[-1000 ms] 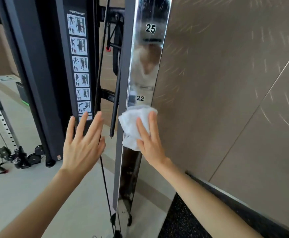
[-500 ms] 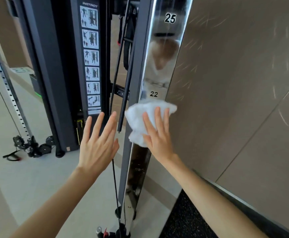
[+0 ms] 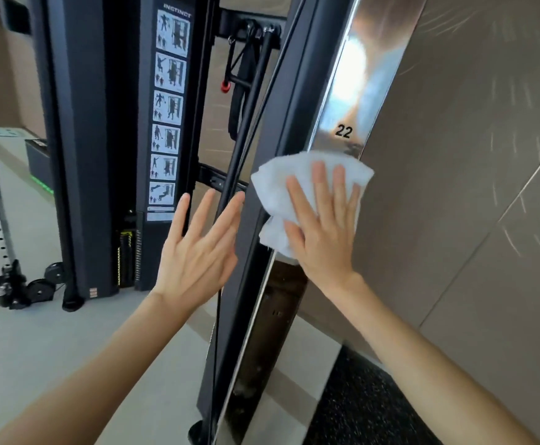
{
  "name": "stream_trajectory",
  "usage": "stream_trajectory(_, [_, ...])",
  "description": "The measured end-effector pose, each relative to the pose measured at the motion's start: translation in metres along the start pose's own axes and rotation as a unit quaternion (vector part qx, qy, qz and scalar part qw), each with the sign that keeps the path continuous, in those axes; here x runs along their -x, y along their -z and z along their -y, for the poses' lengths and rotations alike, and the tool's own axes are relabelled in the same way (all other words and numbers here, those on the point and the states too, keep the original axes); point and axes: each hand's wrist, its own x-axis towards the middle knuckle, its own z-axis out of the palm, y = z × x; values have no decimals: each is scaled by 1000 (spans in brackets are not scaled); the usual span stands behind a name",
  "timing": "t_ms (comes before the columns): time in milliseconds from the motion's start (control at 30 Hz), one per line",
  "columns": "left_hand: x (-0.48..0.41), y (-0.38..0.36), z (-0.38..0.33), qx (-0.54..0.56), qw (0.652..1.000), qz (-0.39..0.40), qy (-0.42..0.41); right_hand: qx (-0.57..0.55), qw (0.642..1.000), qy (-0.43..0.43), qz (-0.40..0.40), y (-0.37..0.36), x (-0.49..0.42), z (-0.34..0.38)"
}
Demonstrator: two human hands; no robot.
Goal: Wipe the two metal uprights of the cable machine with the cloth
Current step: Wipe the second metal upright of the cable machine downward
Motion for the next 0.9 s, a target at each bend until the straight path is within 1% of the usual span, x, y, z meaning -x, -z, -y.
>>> stream_trajectory(67, [5,-8,-1,9,1000,-15,-18,11,999,32,28,-13,48,11])
stream_trajectory(133, [14,-19,-2,0,999,-25,-40,22,998,58,17,-20,59,8])
stream_trajectory(233, [27,-31,-2,-7,997,-50,-51,22,998,53,-27,-14,20,-7])
stream_trajectory(300, [29,-34,0,2,995,-82,-49,11,997,33,-73,-6,-15,-17])
stream_trajectory(367, [30,-35,1,21,992,-111,-63,13,995,28,-97,-2,-32,-22])
stream_trajectory(467, [34,-38,8,44,984,-146,-89,17,995,29,-92,-5,-18,-17])
stream_trajectory(600, [42,-34,11,44,981,-171,-84,8,996,42,-72,-24,43,6])
stream_trajectory(667, [44,-32,6,42,981,-171,-79,13,997,48,-62,-28,56,7])
stream_trajectory(733, [46,-32,0,38,984,-161,-70,14,997,25,-67,-21,38,3])
stream_trajectory(833, [49,-40,-7,32,987,-149,-55,21,995,-34,-87,-12,-3,1])
stream_trajectory(900, [51,-46,-8,28,988,-144,-47,30,993,-54,-101,-18,-6,8])
